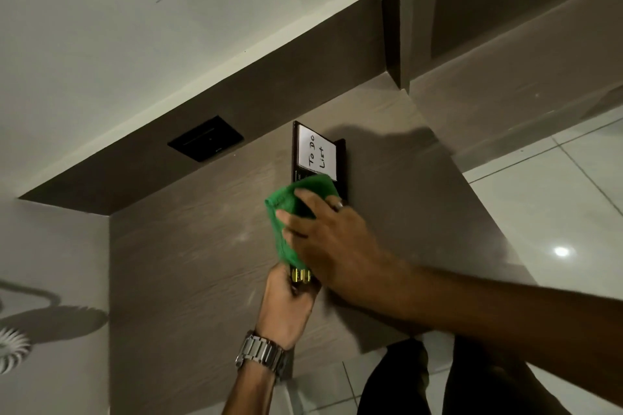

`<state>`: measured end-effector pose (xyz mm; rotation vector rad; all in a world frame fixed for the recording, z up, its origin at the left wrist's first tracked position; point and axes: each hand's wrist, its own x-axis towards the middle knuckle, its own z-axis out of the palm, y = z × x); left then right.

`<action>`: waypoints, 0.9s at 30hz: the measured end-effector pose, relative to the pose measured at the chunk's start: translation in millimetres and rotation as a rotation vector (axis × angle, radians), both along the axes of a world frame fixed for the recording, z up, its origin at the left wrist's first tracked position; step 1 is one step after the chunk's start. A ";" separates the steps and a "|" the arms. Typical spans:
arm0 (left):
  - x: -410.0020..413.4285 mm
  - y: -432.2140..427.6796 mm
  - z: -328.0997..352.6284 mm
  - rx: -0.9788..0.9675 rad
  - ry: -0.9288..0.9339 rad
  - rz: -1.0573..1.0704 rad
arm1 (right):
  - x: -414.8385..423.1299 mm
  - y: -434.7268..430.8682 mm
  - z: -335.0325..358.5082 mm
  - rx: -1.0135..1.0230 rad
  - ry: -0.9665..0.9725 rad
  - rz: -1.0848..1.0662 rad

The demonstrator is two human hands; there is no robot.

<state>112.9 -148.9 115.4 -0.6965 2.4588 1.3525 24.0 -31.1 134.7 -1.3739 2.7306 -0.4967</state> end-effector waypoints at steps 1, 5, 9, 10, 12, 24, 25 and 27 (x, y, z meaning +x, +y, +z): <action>-1.0 -0.6 -0.6 -0.001 0.000 -0.009 | -12.1 -5.9 4.2 0.054 0.015 -0.038; -5.5 -4.5 -3.6 -0.008 -0.008 -0.016 | -32.9 -16.4 11.0 0.120 0.081 -0.086; -0.9 -6.5 -6.6 -0.069 0.028 -0.027 | 12.9 -7.8 -2.0 -0.024 -0.005 0.095; 0.7 -5.9 -5.5 -0.051 0.027 -0.019 | 11.8 -0.9 -6.6 -0.085 -0.031 0.107; 1.2 -4.0 -2.0 -0.012 0.001 -0.030 | -7.8 10.6 -19.6 -0.177 -0.059 0.020; -1.0 -11.2 -3.6 0.039 -0.054 -0.016 | 23.3 32.2 -88.1 -0.308 -0.065 -0.028; -0.2 -11.3 -3.0 0.038 -0.068 -0.010 | 6.7 32.8 -89.4 -0.291 -0.090 -0.102; 0.2 -8.2 -2.2 0.031 -0.084 -0.013 | -27.7 34.2 -86.6 -0.236 -0.144 -0.277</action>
